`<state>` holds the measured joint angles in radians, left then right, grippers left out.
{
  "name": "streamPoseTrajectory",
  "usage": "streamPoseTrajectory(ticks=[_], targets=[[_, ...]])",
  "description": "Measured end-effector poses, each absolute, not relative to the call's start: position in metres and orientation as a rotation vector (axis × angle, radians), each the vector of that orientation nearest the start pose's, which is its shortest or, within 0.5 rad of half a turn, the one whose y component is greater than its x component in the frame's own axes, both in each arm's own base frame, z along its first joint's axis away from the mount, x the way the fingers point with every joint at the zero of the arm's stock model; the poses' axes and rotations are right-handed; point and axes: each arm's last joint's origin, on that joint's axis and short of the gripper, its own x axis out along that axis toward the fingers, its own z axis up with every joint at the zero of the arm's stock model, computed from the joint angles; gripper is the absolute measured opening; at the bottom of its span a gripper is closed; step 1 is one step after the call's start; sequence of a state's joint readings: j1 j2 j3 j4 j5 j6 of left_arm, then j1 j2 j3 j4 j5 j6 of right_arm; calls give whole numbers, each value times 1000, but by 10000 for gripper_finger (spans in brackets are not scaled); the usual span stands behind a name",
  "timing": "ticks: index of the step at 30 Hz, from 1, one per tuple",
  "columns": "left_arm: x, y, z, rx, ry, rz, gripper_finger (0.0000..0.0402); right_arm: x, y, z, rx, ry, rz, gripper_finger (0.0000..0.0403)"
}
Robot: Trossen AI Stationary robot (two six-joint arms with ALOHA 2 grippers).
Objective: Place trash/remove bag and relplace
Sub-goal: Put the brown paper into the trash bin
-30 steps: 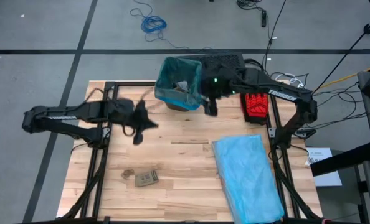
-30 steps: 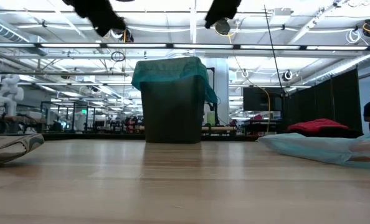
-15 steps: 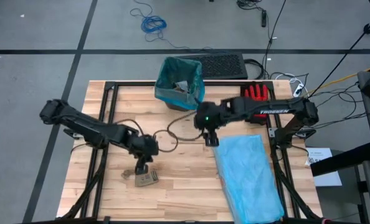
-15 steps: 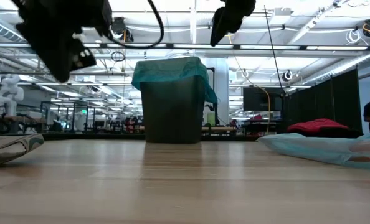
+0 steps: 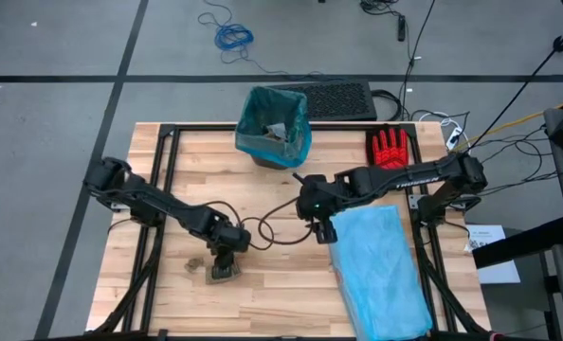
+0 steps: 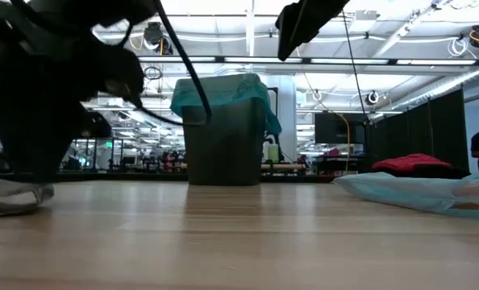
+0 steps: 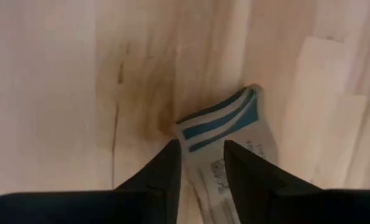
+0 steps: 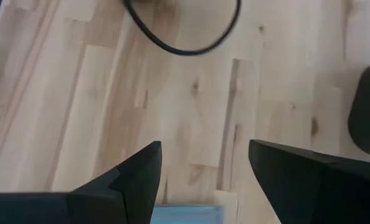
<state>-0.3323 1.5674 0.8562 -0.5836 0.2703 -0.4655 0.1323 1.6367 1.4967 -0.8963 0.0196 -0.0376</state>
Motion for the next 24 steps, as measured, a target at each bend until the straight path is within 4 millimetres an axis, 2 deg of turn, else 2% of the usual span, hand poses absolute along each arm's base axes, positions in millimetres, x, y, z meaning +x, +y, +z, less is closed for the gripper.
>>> streamPoseTrajectory(ticks=[8,15,18,22,24], targets=[[254,-100,150,-358,1462,-228,135,334,50,309,-121,1027,137,233],[258,-110,152,-351,1384,-289,131,334,50,309,-121,1025,136,233],[258,-114,152,-327,1364,-281,107,334,50,309,-121,1026,136,233],[258,-114,152,-276,1344,-221,31,334,50,309,-121,1027,136,233],[258,-113,152,-257,1330,-179,10,334,50,309,-121,1027,136,233]])
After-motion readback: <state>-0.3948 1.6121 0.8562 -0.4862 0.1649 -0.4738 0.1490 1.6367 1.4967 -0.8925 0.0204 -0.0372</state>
